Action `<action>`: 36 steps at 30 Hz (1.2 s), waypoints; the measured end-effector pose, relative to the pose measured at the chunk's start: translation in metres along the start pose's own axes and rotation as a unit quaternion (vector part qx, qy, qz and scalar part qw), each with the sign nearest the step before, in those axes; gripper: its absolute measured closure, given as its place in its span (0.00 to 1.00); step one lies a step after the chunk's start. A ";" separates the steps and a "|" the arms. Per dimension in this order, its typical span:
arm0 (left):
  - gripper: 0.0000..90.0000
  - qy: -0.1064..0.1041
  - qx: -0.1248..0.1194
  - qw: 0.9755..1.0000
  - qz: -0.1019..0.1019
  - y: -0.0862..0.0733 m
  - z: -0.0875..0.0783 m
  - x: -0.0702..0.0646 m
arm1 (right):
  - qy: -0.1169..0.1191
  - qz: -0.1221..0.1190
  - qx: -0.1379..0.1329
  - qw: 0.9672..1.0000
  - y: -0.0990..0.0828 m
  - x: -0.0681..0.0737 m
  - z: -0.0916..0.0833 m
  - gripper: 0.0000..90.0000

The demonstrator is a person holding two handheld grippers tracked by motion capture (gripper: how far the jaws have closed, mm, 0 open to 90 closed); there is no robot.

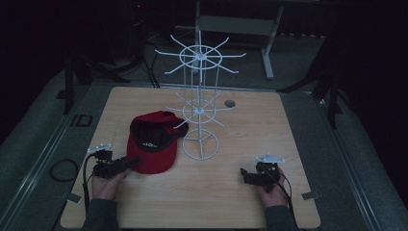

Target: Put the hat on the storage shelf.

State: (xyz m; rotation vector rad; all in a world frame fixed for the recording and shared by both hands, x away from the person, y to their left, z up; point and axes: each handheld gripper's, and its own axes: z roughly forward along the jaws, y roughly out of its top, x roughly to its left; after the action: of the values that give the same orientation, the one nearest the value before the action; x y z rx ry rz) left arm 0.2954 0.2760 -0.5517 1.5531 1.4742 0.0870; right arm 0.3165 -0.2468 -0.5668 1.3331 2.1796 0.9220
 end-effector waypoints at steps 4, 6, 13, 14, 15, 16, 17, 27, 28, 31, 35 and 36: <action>0.54 0.002 0.013 1.000 0.002 0.000 0.008 0.002 | 0.000 0.000 0.000 1.000 0.000 0.000 0.000 0.15; 0.55 0.002 0.017 1.000 0.002 0.000 0.011 0.002 | 0.000 0.000 0.000 1.000 0.000 0.000 0.000 0.15; 0.57 -0.003 0.039 0.999 0.010 0.000 0.021 0.001 | 0.000 0.000 0.000 1.000 0.000 0.000 0.000 0.15; 0.58 -0.003 0.039 0.999 0.010 0.000 0.021 0.001 | 0.000 0.000 0.000 1.000 0.000 0.000 0.000 0.15; 0.58 -0.003 0.045 0.999 0.014 0.001 0.023 0.000 | 0.000 0.000 0.000 1.000 0.000 0.000 0.000 0.15; 0.58 -0.003 0.045 0.999 0.014 0.001 0.023 0.000 | 0.000 0.000 0.000 1.000 0.000 0.000 0.000 0.15; 0.58 -0.006 0.046 0.999 0.013 0.002 0.026 0.000 | 0.000 0.000 0.000 1.000 0.000 0.000 0.000 0.15; 0.69 -0.023 0.069 0.997 0.011 0.003 0.033 -0.003 | 0.000 0.000 0.000 1.000 0.000 0.000 0.000 0.15; 0.71 -0.023 0.069 0.997 0.011 0.003 0.033 -0.003 | 0.000 0.000 0.000 1.000 0.000 0.000 0.000 0.15; 0.74 -0.037 0.077 0.996 0.015 0.004 0.032 -0.006 | 0.000 0.000 0.000 1.000 0.000 0.000 0.000 0.15; 0.83 -0.048 0.086 0.995 0.014 0.003 0.034 -0.007 | 0.000 0.000 0.000 1.000 0.000 0.000 0.000 0.15; 0.84 -0.048 0.086 0.995 0.014 0.003 0.034 -0.007 | 0.000 0.000 0.000 1.000 0.000 0.000 0.000 0.15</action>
State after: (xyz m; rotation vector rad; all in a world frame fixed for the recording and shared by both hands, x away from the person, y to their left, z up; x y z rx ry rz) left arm 0.3168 0.2512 -0.5644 1.6915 1.4155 -0.0995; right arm 0.3165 -0.2468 -0.5667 1.3339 2.1795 0.9219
